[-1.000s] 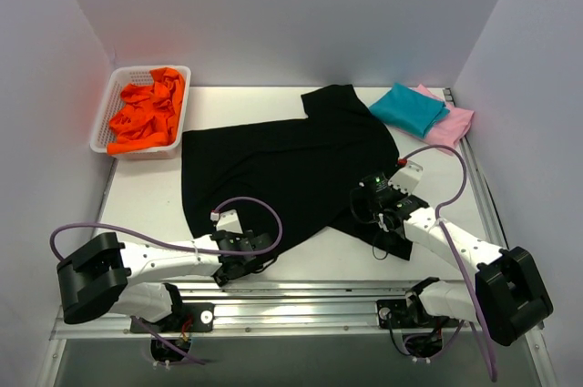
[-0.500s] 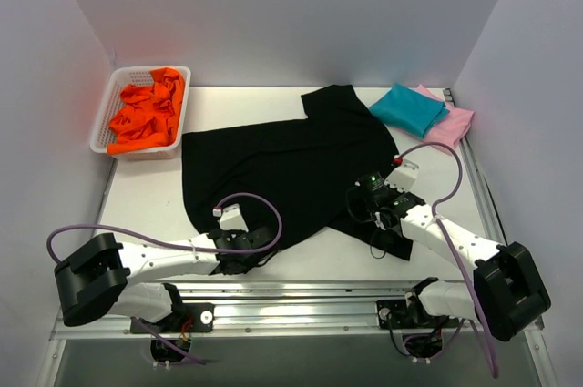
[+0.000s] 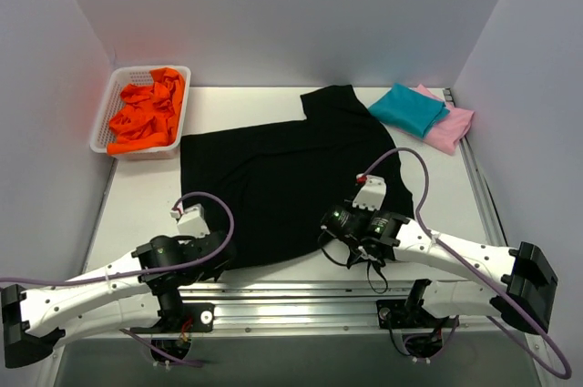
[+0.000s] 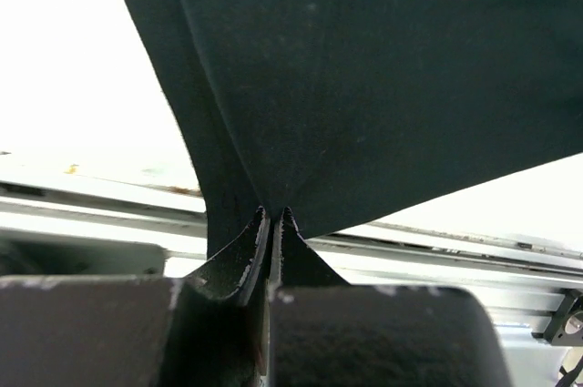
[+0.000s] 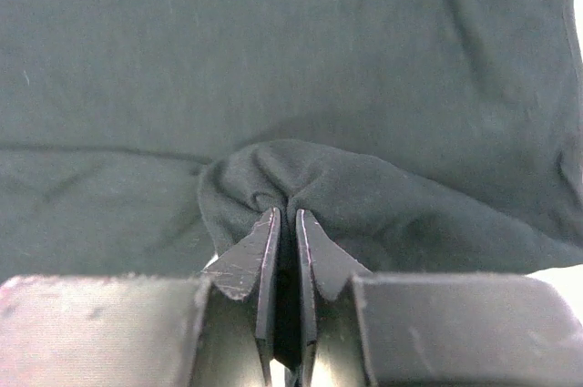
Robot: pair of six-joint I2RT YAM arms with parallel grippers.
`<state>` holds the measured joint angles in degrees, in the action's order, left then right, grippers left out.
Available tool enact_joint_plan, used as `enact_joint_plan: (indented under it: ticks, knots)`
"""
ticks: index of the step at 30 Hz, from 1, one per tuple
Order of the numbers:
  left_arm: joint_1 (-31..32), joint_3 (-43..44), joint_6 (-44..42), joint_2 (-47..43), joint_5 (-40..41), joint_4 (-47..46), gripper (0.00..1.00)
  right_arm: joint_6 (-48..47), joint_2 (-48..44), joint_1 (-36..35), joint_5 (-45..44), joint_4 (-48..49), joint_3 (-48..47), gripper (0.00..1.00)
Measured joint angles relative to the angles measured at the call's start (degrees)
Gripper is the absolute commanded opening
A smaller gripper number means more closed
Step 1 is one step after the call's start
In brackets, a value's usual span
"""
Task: Fold and stack the t-shirts
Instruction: Fold the tshirt
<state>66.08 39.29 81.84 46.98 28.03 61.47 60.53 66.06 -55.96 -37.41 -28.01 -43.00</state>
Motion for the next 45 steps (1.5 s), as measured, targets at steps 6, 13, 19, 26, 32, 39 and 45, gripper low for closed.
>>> enact_joint_plan:
  ticks: [6, 13, 19, 26, 32, 39, 45]
  knots:
    - [0.6, 1.7, 0.5, -6.7, 2.1, 7.1, 0.02, 12.9, 0.0, -11.6, -3.6, -13.0, -2.0, 0.0]
    - [0.6, 3.6, 1.6, -9.8, 5.7, 10.6, 0.02, 31.2, -0.1, -21.6, -8.2, -26.8, -4.0, 0.0]
    - [0.6, 11.3, 0.0, -7.9, 11.8, 11.6, 0.02, 35.4, 2.2, -20.8, -13.5, -31.3, -8.4, 0.0]
    - [-7.9, 15.2, -10.3, -2.5, 13.5, 4.7, 0.02, 24.7, 3.1, -11.4, -19.2, -26.5, -14.8, 0.0]
    - [-23.6, 14.9, -22.7, 4.2, 5.4, -7.9, 0.02, 8.4, 2.1, -5.7, -19.3, -13.9, -14.8, 0.0]
    - [-30.5, 13.8, -30.1, 12.5, -2.4, -18.0, 0.02, -6.1, 2.6, 3.3, -14.7, 0.4, -13.6, 0.0]
    - [-41.0, 13.4, -34.7, 20.3, -10.7, -25.7, 0.02, -14.8, 13.7, 15.0, -5.5, 12.8, -13.0, 0.02]
